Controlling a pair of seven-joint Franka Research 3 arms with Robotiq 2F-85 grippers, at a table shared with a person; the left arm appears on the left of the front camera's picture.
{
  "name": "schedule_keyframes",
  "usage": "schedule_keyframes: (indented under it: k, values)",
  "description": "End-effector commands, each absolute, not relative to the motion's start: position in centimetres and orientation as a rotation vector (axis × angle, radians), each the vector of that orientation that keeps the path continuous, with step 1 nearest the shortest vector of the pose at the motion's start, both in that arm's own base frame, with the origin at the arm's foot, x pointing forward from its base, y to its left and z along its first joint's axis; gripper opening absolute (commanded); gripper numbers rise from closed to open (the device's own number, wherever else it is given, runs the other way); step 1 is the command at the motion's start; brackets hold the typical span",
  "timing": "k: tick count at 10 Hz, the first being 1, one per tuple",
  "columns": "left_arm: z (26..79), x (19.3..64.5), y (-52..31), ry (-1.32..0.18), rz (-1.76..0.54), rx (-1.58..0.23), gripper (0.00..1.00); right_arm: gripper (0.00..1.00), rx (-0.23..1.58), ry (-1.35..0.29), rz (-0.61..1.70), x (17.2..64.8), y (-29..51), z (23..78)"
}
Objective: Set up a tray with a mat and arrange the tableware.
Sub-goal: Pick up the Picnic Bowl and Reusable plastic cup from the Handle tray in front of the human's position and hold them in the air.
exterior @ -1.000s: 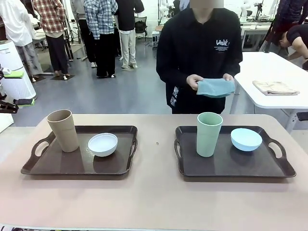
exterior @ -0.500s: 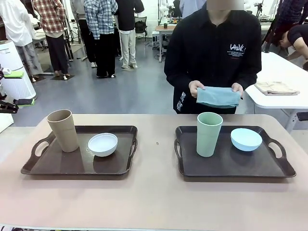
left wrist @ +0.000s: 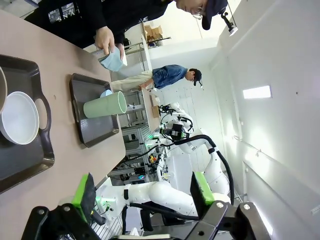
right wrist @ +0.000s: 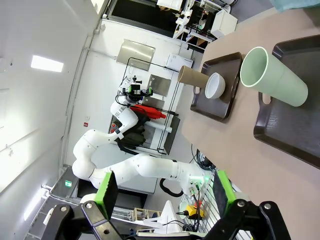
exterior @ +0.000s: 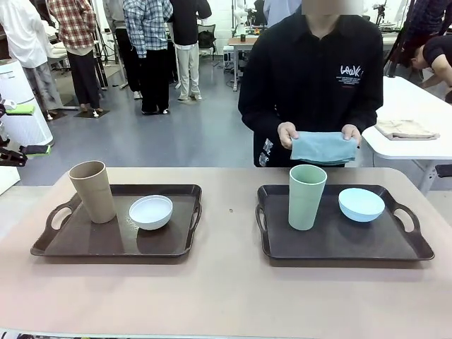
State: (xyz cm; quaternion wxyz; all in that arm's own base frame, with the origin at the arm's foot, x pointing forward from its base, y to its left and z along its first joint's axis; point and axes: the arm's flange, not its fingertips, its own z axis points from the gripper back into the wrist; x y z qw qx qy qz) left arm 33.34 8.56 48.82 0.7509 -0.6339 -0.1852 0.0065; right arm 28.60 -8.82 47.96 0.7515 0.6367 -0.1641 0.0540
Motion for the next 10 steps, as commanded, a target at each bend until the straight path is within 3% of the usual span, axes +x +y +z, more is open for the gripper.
schedule_keyframes:
  k: [1,10]
  values:
    - [48.65,33.29,8.44,-0.434,0.002,-1.408,1.0,1.0,1.389,-0.365,0.137,28.47,-8.92,47.8]
    - [48.65,33.29,8.44,-0.434,0.002,-1.408,1.0,1.0,1.389,-0.365,0.137,28.47,-8.92,47.8]
